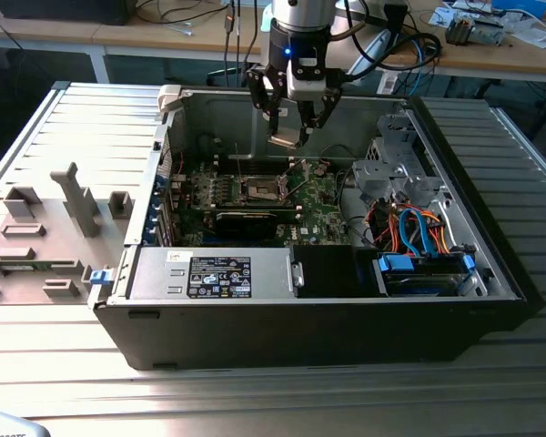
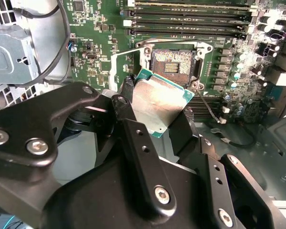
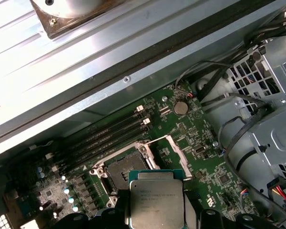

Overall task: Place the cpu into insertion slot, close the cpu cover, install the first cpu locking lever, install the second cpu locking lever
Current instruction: 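Place the cpu into insertion slot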

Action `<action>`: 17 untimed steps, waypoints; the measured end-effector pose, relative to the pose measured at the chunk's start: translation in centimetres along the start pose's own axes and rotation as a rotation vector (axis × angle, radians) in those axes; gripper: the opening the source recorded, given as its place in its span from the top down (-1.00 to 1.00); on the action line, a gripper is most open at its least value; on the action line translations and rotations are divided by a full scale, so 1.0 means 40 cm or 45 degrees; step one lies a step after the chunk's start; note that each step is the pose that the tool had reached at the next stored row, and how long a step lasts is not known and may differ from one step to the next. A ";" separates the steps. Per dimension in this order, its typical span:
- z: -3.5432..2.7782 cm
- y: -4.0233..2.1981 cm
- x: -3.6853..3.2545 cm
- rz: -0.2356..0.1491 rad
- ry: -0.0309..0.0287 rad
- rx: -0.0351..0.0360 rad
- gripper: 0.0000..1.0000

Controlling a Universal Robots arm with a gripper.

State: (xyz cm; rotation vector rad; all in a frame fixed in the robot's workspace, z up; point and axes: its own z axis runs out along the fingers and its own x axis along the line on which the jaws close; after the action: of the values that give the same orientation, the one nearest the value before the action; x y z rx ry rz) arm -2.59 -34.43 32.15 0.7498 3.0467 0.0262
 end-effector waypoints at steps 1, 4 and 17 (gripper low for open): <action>0.000 0.000 0.000 0.003 0.0000 0.0000 -0.08; 0.000 0.000 0.000 0.008 -0.0001 0.0000 -0.08; 0.000 0.000 0.000 0.030 -0.0005 0.0000 -0.08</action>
State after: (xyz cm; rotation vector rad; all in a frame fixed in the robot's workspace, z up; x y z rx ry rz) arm -2.59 -34.43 32.16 0.7858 3.0375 0.0261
